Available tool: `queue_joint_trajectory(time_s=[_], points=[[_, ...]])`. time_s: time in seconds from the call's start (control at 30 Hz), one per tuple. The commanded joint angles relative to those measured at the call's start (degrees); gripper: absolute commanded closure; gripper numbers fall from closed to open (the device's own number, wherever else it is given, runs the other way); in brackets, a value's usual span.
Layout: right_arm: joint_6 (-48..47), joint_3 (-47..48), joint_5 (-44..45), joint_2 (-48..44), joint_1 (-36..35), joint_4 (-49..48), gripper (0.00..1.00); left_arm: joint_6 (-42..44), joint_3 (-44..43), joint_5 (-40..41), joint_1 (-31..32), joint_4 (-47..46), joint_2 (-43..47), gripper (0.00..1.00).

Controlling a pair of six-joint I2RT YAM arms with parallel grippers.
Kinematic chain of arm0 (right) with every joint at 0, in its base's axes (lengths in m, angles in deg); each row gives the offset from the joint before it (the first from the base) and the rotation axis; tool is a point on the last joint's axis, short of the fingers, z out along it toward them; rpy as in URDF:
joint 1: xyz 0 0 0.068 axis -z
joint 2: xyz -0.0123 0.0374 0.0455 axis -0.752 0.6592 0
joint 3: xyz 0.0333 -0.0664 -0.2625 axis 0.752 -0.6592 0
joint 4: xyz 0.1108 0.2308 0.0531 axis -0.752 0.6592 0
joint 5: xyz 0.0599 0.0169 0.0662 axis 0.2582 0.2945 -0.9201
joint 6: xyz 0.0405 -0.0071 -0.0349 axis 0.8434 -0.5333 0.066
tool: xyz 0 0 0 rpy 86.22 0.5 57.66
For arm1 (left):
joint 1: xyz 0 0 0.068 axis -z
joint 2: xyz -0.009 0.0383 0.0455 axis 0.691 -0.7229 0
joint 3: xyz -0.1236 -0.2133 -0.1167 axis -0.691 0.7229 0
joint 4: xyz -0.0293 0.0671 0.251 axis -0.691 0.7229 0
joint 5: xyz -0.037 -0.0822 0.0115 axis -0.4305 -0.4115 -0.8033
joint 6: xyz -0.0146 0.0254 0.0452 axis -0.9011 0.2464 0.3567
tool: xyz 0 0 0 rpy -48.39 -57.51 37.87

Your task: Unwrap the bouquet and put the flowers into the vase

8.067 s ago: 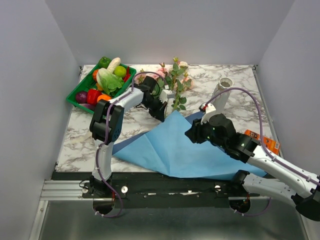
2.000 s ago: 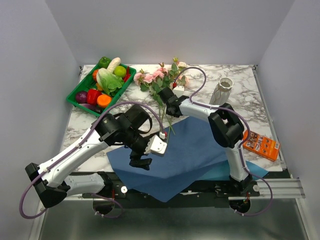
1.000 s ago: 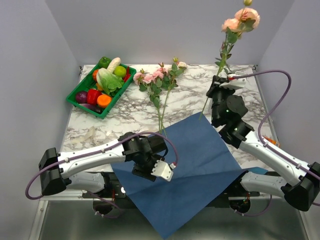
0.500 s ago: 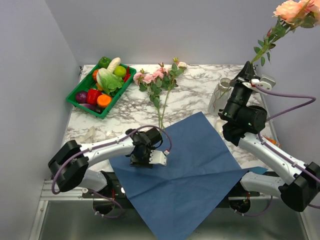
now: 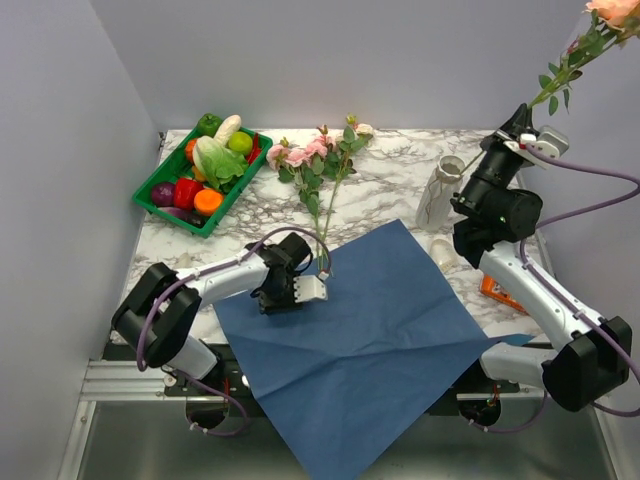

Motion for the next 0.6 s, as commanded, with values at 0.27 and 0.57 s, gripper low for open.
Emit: queue_joint_trajectory(time_s=[0.27, 0.57], points=[[8.6, 1.4, -3.7, 5.3, 3.3, 3.2, 0.99, -2.7, -5.8, 7.6, -10.7, -14.3, -6.7, 0.51], [9.6, 2.3, -5.1, 9.4, 5.5, 3.1, 0.99, -7.6, -14.7, -4.5, -15.6, -5.6, 1.8, 0.5]])
